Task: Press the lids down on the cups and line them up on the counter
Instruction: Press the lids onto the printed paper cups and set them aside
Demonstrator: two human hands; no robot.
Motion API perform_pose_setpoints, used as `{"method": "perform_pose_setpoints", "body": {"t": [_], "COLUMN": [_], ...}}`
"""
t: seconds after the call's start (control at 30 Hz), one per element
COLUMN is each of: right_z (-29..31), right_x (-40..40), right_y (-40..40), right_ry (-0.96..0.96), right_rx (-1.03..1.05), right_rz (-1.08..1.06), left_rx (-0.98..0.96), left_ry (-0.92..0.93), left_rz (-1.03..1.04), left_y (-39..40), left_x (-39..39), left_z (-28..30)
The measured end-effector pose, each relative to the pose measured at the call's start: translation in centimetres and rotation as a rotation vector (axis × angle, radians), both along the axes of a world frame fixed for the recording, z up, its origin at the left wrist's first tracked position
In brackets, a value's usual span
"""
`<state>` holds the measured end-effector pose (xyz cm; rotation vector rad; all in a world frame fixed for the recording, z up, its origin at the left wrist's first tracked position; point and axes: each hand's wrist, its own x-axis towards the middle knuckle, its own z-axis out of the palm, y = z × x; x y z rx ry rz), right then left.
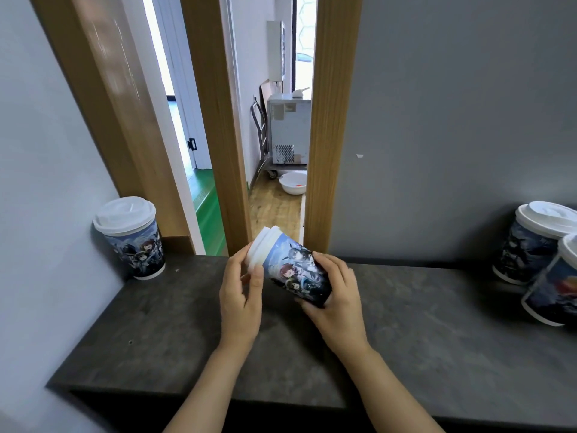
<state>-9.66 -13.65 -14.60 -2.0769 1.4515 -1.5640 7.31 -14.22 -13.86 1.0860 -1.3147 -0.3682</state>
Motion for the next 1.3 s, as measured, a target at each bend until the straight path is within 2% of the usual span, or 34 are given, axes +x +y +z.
{"method": "perform_pose_setpoints", "body": {"t": [0.07, 0.13, 0.23, 0.37, 0.47, 0.6, 0.8, 0.97, 1.2, 1.3], "right_z": [0.0, -0.2, -0.2, 0.0, 0.1, 0.2, -0.1, -0.1, 0.3, 0.5], "right_x": [0.2, 0.3, 0.3, 0.1, 0.0, 0.1, 0.3, 0.3, 0.6, 0.6], "right_y": [0.1, 0.2, 0.2, 0.1, 0.0, 0.3, 0.3, 0.2, 1.0, 1.1], "right_ry": [0.100, 0.119, 0.068, -0.113, -0.125, -0.096, 0.082, 0.182, 0.066, 0.054], "right_rx": [-0.101, -0.108, 0.022, 0.259, 0.305, 0.239, 0.041, -0.063, -0.030, -0.078], "right_rz": [-0.055, -0.051, 0.057, 0.235, 0.243, 0.160, -0.067, -0.155, -0.067, -0.042], "left_rx": [0.003, 0.001, 0.021, -0.017, -0.053, -0.020, -0.059, 0.006, 0.043, 0.079], "left_ry": [-0.009, -0.024, -0.005, 0.027, 0.065, 0.047, -0.041, -0.064, -0.014, 0.040], "left_rz": [0.027, 0.044, 0.050, -0.032, -0.081, -0.076, -0.051, 0.038, 0.073, 0.049], "left_y": [0.0, 0.0, -0.1, 0.1, 0.2, -0.2, 0.1, -0.1, -0.3, -0.5], "left_x": [0.1, 0.1, 0.1, -0.2, -0.2, -0.1, -0.1, 0.1, 0.4, 0.4], "left_z": [0.0, 0.0, 0.0, 0.2, 0.3, -0.2, 0.0, -0.3, -0.4, -0.3]}}
